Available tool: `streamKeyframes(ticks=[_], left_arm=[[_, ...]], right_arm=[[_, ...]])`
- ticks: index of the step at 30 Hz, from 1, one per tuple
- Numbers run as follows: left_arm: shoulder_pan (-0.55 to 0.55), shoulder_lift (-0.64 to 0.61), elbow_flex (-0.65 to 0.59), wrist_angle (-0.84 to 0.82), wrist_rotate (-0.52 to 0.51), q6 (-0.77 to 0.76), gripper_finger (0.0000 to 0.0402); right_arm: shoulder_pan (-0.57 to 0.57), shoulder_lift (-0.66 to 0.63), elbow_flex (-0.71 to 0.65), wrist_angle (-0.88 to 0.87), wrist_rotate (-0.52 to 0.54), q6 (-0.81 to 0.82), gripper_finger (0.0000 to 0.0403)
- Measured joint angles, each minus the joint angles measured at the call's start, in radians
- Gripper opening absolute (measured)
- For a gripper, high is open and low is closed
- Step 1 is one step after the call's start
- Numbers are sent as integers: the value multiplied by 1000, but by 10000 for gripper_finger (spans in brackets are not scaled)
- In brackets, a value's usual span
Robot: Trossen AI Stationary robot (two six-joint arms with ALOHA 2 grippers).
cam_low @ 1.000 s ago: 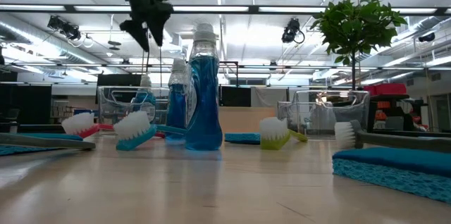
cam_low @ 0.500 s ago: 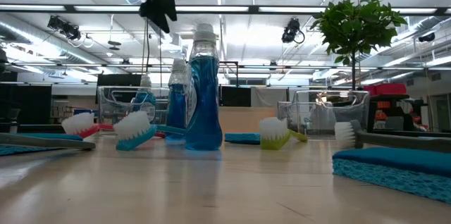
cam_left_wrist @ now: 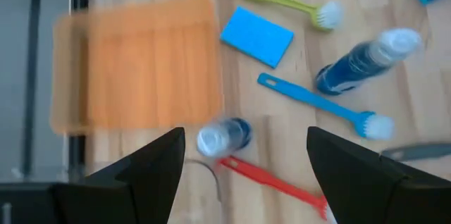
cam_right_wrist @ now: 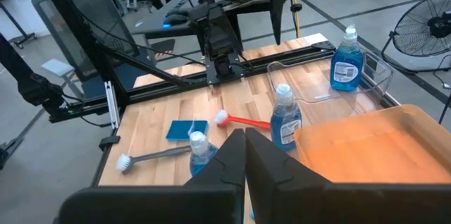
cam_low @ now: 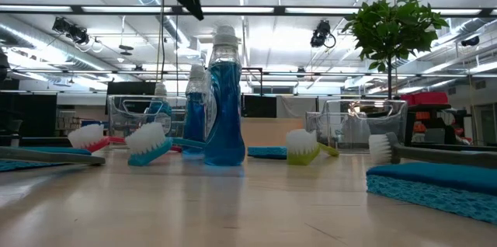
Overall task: Pick & Place Kitchen Sink Supplies
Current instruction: Put the dish soap into the left transparent bin
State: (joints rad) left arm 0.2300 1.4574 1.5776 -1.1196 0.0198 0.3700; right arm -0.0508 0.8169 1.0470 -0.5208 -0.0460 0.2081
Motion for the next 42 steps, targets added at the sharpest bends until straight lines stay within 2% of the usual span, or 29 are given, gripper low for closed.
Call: streamKeyframes(ticks=[7, 14, 31, 37, 42], left_arm=[[-22, 2, 0, 18, 4, 239, 298], [0, 37, 0, 19, 4, 246, 298], [16, 210, 0, 21, 0, 275, 298], [15, 242, 0, 16, -3, 383, 298], [16, 260, 0, -11, -79, 462, 298]], right_arm=[[0, 0, 0, 0, -20, 0, 11], [0, 0, 0, 0, -26, 0, 11], [0, 0, 0, 4, -25, 0, 11], [0, 0, 0, 4, -25, 0, 11], [0, 0, 0, 3, -25, 0, 11]])
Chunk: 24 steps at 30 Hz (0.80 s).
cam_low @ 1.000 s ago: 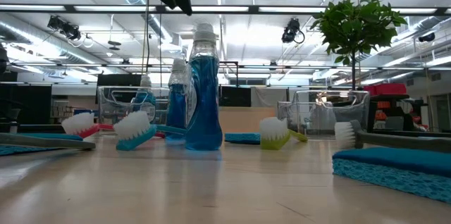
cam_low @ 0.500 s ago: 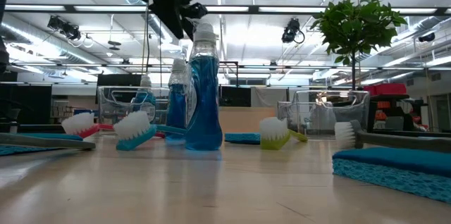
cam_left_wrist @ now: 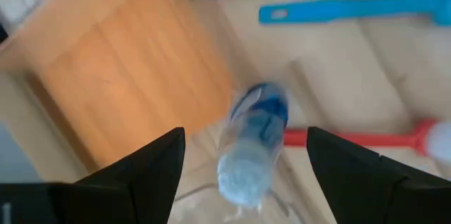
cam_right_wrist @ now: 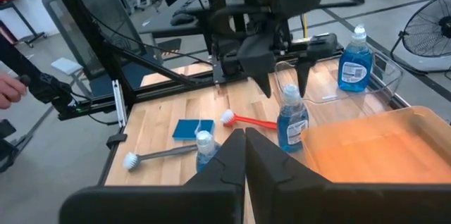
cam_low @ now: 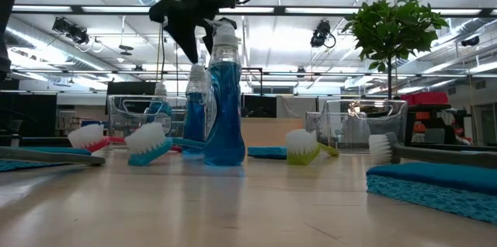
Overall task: Pick & Place Kitchen Sink Supplies
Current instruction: Put the dish soap into the left transparent bin
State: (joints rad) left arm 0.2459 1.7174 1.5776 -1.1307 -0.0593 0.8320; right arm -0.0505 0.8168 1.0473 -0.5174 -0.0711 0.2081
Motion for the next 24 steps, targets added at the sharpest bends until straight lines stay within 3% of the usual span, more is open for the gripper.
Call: streamKeyframes(ticks=[24], left_arm=[[59, -1, 0, -26, 33, 50, 298]], right_arm=[[0, 0, 0, 0, 0, 0, 11]])
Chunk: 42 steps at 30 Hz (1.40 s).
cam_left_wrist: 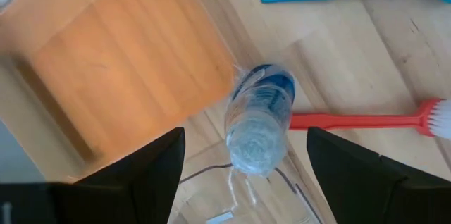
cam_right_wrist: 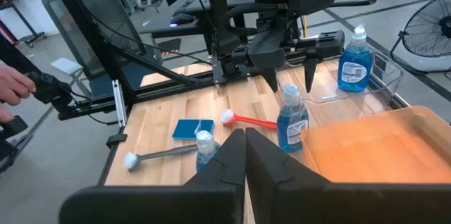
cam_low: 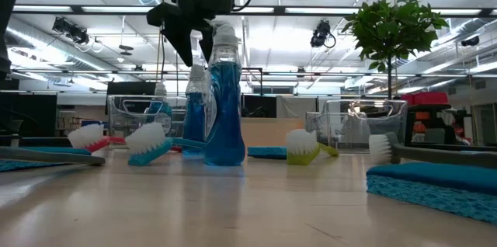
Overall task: Pick & Place Kitchen Sink Supplies
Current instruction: Put the dish soap into the left transparent bin
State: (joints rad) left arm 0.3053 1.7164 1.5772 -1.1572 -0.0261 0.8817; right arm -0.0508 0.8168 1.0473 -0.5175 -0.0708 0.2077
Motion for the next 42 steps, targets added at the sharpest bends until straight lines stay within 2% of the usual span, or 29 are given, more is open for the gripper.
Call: streamKeyframes(ticks=[11, 29, 42], left_arm=[[11, 4, 0, 0, 43, -6, 298], [12, 54, 0, -6, 20, -34, 297], [12, 57, 0, -20, 21, -54, 224]], right_arm=[[0, 0, 0, 0, 2, 0, 11], [0, 0, 0, 0, 2, -6, 11], [0, 0, 0, 0, 2, -7, 11]])
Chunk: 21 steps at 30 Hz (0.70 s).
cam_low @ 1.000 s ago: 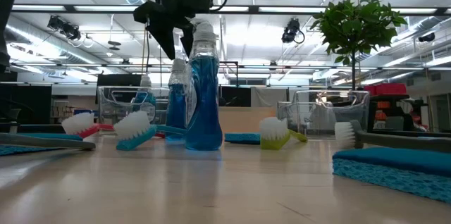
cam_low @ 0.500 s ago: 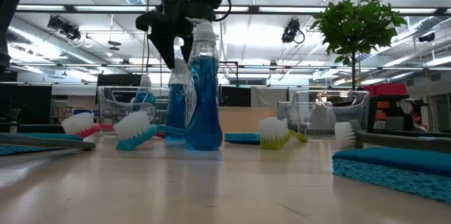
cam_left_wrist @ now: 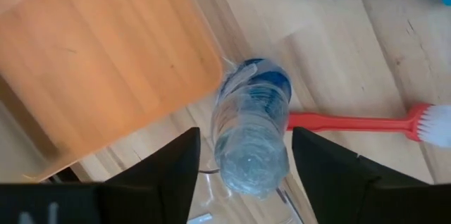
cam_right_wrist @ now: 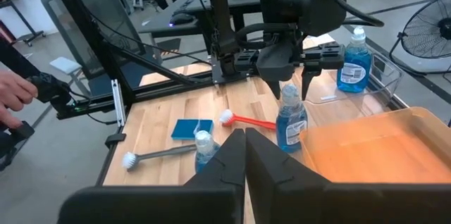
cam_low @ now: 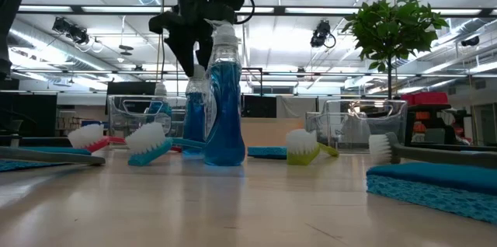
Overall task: Pick & Place Kitchen Sink Supplies
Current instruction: Put the dish soap into the left transparent bin
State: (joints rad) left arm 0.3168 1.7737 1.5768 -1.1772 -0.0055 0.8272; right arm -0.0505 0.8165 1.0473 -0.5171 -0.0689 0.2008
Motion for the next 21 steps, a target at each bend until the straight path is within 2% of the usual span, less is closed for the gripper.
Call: streamKeyframes(ticks=[21], left_arm=[[0, 0, 1, 1, 25, -29, 141]], right_arm=[[0, 0, 0, 0, 0, 0, 11]])
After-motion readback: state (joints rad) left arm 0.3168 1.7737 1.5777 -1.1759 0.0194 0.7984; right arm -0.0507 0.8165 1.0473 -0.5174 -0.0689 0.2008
